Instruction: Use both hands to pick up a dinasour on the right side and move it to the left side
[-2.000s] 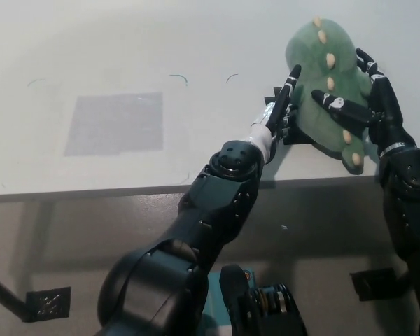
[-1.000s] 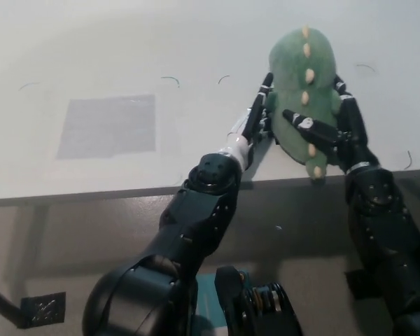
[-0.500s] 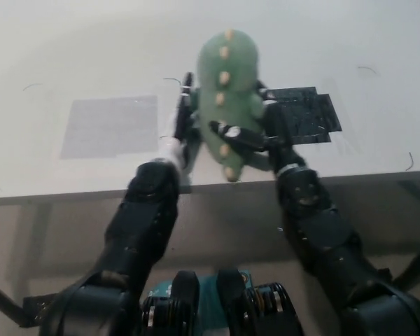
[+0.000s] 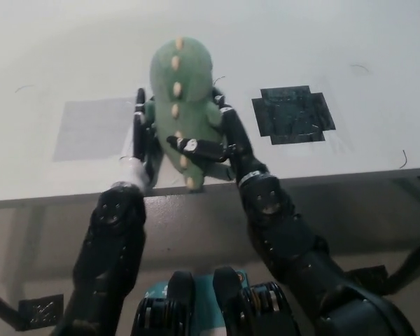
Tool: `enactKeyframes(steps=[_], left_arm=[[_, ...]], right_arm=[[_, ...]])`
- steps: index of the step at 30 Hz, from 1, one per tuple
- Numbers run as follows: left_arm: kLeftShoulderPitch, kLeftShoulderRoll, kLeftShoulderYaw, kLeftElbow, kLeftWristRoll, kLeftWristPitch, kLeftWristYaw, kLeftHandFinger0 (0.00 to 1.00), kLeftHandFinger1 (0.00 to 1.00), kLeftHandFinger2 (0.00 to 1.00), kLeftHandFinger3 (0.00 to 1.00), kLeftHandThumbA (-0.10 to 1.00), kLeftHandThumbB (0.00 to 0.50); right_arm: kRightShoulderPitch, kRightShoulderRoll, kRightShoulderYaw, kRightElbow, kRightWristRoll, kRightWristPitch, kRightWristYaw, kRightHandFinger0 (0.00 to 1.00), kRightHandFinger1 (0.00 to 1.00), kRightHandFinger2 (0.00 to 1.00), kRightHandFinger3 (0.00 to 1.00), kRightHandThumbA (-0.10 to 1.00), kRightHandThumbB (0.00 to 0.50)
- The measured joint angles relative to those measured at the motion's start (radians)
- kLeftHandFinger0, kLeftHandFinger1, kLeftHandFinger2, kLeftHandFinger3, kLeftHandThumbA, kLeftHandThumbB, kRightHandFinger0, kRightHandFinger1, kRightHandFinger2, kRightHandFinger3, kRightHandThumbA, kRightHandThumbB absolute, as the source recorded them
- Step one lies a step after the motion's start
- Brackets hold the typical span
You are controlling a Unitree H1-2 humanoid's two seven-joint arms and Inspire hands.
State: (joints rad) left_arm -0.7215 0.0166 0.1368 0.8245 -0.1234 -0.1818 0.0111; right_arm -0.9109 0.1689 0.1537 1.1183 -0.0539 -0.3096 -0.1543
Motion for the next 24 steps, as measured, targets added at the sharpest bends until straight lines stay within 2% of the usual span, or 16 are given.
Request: enactKeyframes(steps=[1, 4, 5, 6, 7, 9, 10, 15, 17, 21, 23, 24], left_arm=[[0.005, 0.002, 0.000, -0.007, -0.002, 0.000, -0.002, 1.00, 1.00, 1.00, 1.00, 1.00, 0.150], [0.068, 0.024, 0.005, -0.097, -0.013, 0.002, -0.009, 1.00, 1.00, 1.00, 1.00, 1.00, 0.152], [0.085, 0.029, 0.007, -0.119, -0.016, 0.001, -0.012, 1.00, 1.00, 1.00, 1.00, 1.00, 0.122], [0.106, 0.037, 0.011, -0.144, -0.020, 0.000, -0.017, 1.00, 1.00, 1.00, 1.00, 1.00, 0.127], [0.123, 0.044, 0.014, -0.165, -0.023, -0.001, -0.018, 1.00, 1.00, 1.00, 1.00, 1.00, 0.111], [0.153, 0.057, 0.022, -0.198, -0.028, -0.005, -0.019, 1.00, 1.00, 1.00, 1.00, 1.00, 0.117], [0.160, 0.059, 0.025, -0.203, -0.030, -0.007, -0.019, 1.00, 1.00, 1.00, 1.00, 1.00, 0.142], [0.207, 0.072, 0.035, -0.260, -0.036, -0.009, -0.017, 1.00, 1.00, 1.00, 1.00, 1.00, 0.188], [0.230, 0.079, 0.039, -0.287, -0.039, -0.010, -0.017, 1.00, 1.00, 1.00, 1.00, 1.00, 0.140], [0.257, 0.093, 0.055, -0.317, -0.054, -0.013, -0.017, 1.00, 1.00, 1.00, 1.00, 1.00, 0.112], [0.264, 0.098, 0.059, -0.327, -0.060, -0.013, -0.018, 1.00, 1.00, 1.00, 1.00, 1.00, 0.125], [0.269, 0.100, 0.063, -0.333, -0.065, -0.012, -0.018, 1.00, 1.00, 1.00, 1.00, 1.00, 0.143]], right_arm=[[0.000, 0.003, 0.002, 0.000, 0.000, 0.000, -0.001, 1.00, 1.00, 1.00, 1.00, 1.00, 0.034], [-0.001, 0.033, 0.010, 0.001, 0.000, 0.001, 0.000, 1.00, 1.00, 1.00, 1.00, 1.00, 0.025], [-0.001, 0.043, 0.013, 0.001, 0.000, 0.002, 0.000, 1.00, 1.00, 1.00, 1.00, 1.00, 0.032], [-0.001, 0.054, 0.019, 0.002, -0.001, 0.004, 0.000, 1.00, 1.00, 1.00, 1.00, 1.00, 0.042], [-0.001, 0.063, 0.027, 0.004, -0.002, 0.005, 0.000, 1.00, 1.00, 1.00, 1.00, 1.00, 0.053], [-0.002, 0.080, 0.045, 0.008, -0.007, 0.007, -0.001, 1.00, 1.00, 1.00, 1.00, 1.00, 0.076], [-0.002, 0.085, 0.051, 0.008, -0.010, 0.008, -0.001, 1.00, 1.00, 1.00, 1.00, 1.00, 0.110], [-0.004, 0.106, 0.071, 0.024, -0.017, 0.010, -0.001, 1.00, 1.00, 1.00, 1.00, 1.00, 0.146], [-0.004, 0.116, 0.079, 0.027, -0.019, 0.010, 0.000, 1.00, 1.00, 1.00, 1.00, 1.00, 0.183], [-0.013, 0.131, 0.098, 0.030, -0.024, 0.014, 0.004, 1.00, 1.00, 1.00, 1.00, 1.00, 0.175], [-0.019, 0.135, 0.102, 0.031, -0.028, 0.015, 0.006, 1.00, 1.00, 1.00, 1.00, 1.00, 0.180], [-0.021, 0.137, 0.103, 0.032, -0.029, 0.015, 0.009, 1.00, 1.00, 1.00, 1.00, 1.00, 0.199]])
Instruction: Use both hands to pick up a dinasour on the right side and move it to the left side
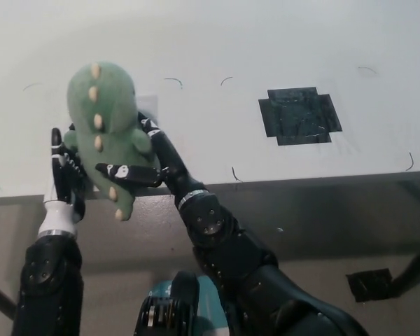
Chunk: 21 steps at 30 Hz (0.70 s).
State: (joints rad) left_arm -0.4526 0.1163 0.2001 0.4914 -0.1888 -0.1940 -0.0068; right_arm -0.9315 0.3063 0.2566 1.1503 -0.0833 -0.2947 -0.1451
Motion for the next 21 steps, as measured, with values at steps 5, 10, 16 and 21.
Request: enactKeyframes(steps=[5, 10, 16, 21], left_arm=[[0.002, 0.002, 0.009, -0.004, -0.011, 0.003, 0.000, 1.00, 1.00, 1.00, 1.00, 1.00, 0.152], [-0.031, 0.002, 0.013, 0.041, -0.026, 0.004, -0.001, 1.00, 1.00, 1.00, 1.00, 1.00, 0.181], [-0.066, 0.002, 0.016, 0.086, -0.033, 0.007, 0.000, 1.00, 1.00, 1.00, 1.00, 1.00, 0.148], [-0.094, 0.004, 0.014, 0.119, -0.035, 0.019, -0.001, 1.00, 1.00, 1.00, 1.00, 1.00, 0.144]], right_arm=[[-0.008, 0.004, 0.001, 0.007, -0.005, 0.002, 0.007, 1.00, 1.00, 1.00, 1.00, 1.00, 0.194], [-0.047, -0.003, 0.001, 0.047, -0.009, 0.008, 0.008, 1.00, 1.00, 1.00, 1.00, 1.00, 0.174], [-0.089, -0.010, 0.000, 0.103, -0.011, 0.015, 0.008, 1.00, 1.00, 1.00, 1.00, 1.00, 0.162], [-0.108, -0.020, -0.002, 0.121, -0.011, 0.027, 0.009, 1.00, 1.00, 1.00, 1.00, 1.00, 0.145]])
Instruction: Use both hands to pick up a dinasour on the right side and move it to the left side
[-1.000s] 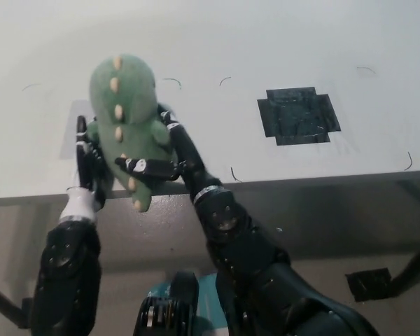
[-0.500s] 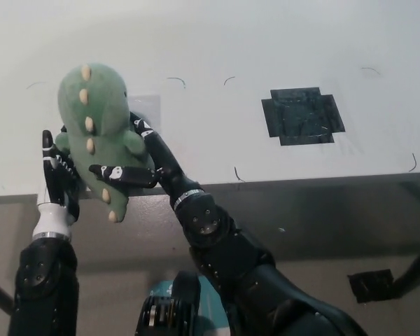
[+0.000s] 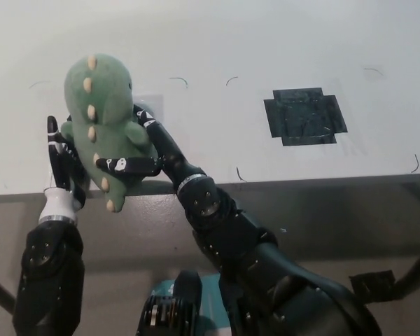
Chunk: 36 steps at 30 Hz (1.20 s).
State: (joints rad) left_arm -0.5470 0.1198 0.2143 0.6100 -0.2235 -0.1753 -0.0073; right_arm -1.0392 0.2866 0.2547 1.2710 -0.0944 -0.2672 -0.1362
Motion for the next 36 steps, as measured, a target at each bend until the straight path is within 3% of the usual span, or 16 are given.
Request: enactKeyframes(steps=[4, 6, 11, 13, 16, 17, 18, 26, 32, 36], left_arm=[[-0.029, 0.005, -0.004, 0.037, 0.000, 0.004, -0.001, 1.00, 1.00, 1.00, 1.00, 1.00, 0.119], [-0.038, 0.006, -0.004, 0.049, 0.000, 0.005, -0.001, 1.00, 1.00, 1.00, 1.00, 1.00, 0.123], [-0.045, 0.006, -0.005, 0.056, 0.000, 0.008, -0.001, 1.00, 1.00, 1.00, 1.00, 1.00, 0.118], [-0.045, 0.006, -0.006, 0.055, 0.000, 0.010, -0.001, 1.00, 1.00, 1.00, 1.00, 1.00, 0.139], [-0.045, 0.006, -0.008, 0.055, 0.000, 0.011, -0.001, 1.00, 1.00, 1.00, 1.00, 1.00, 0.229], [-0.045, 0.006, -0.007, 0.051, -0.002, 0.016, -0.001, 1.00, 1.00, 1.00, 1.00, 1.00, 0.236], [-0.045, 0.006, -0.006, 0.048, -0.004, 0.022, -0.001, 1.00, 1.00, 1.00, 1.00, 1.00, 0.263], [-0.042, 0.007, -0.003, 0.013, -0.007, 0.075, -0.001, 1.00, 1.00, 1.00, 1.00, 1.00, 0.312], [-0.030, 0.023, -0.003, -0.017, -0.016, 0.100, -0.019, 1.00, 1.00, 1.00, 1.00, 1.00, 0.303], [-0.017, 0.030, -0.004, -0.028, -0.023, 0.101, -0.037, 1.00, 1.00, 1.00, 1.00, 1.00, 0.284]], right_arm=[[-0.008, -0.007, -0.004, 0.009, 0.000, 0.008, 0.000, 1.00, 1.00, 1.00, 1.00, 1.00, 0.128], [-0.011, -0.008, -0.007, 0.010, 0.000, 0.011, 0.000, 1.00, 1.00, 1.00, 1.00, 1.00, 0.164], [-0.014, -0.012, -0.012, 0.010, 0.000, 0.015, 0.006, 1.00, 1.00, 1.00, 1.00, 1.00, 0.170], [-0.014, -0.014, -0.014, 0.009, 0.001, 0.015, 0.011, 1.00, 1.00, 1.00, 1.00, 1.00, 0.208], [-0.013, -0.023, -0.018, 0.006, 0.001, 0.016, 0.023, 1.00, 1.00, 1.00, 1.00, 1.00, 0.265], [-0.013, -0.027, -0.018, 0.002, 0.001, 0.017, 0.027, 1.00, 1.00, 1.00, 1.00, 1.00, 0.270], [-0.012, -0.030, -0.018, -0.002, 0.001, 0.018, 0.030, 1.00, 1.00, 1.00, 1.00, 1.00, 0.239], [0.006, -0.070, -0.024, -0.053, 0.001, 0.020, 0.064, 1.00, 1.00, 1.00, 1.00, 1.00, 0.209], [0.015, -0.096, -0.024, -0.092, 0.000, 0.020, 0.092, 1.00, 1.00, 1.00, 1.00, 1.00, 0.232], [0.034, -0.109, -0.024, -0.121, -0.001, 0.020, 0.106, 1.00, 1.00, 1.00, 1.00, 1.00, 0.216]])
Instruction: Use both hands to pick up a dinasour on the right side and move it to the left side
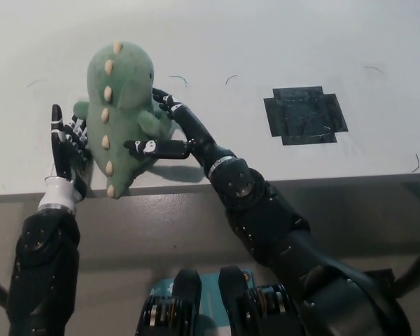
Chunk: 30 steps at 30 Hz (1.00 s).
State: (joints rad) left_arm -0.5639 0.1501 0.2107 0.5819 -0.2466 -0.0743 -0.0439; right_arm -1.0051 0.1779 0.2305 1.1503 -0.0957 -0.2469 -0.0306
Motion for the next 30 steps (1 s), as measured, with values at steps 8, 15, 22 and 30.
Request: enactKeyframes(steps=[8, 15, 22, 30], left_arm=[[0.041, 0.023, -0.002, -0.059, -0.005, 0.017, -0.033, 1.00, 1.00, 1.00, 1.00, 1.00, 0.293], [0.107, 0.084, -0.039, -0.146, -0.002, 0.027, -0.073, 1.00, 1.00, 1.00, 1.00, 1.00, 0.363], [0.175, 0.086, -0.051, -0.240, -0.005, 0.037, -0.088, 1.00, 1.00, 1.00, 1.00, 1.00, 0.377], [0.226, 0.049, -0.054, -0.366, -0.011, 0.063, -0.089, 1.00, 1.00, 1.00, 1.00, 1.00, 0.404]], right_arm=[[0.061, -0.042, -0.015, -0.076, 0.002, -0.004, 0.021, 1.00, 1.00, 1.00, 1.00, 1.00, 0.242], [0.149, -0.121, -0.044, -0.272, 0.005, 0.011, 0.055, 1.00, 1.00, 1.00, 1.00, 1.00, 0.214], [0.257, -0.155, -0.054, -0.515, 0.018, 0.060, 0.100, 1.00, 1.00, 1.00, 1.00, 1.00, 0.193], [0.386, -0.177, -0.054, -0.754, 0.045, 0.109, 0.161, 1.00, 1.00, 1.00, 1.00, 1.00, 0.191]])
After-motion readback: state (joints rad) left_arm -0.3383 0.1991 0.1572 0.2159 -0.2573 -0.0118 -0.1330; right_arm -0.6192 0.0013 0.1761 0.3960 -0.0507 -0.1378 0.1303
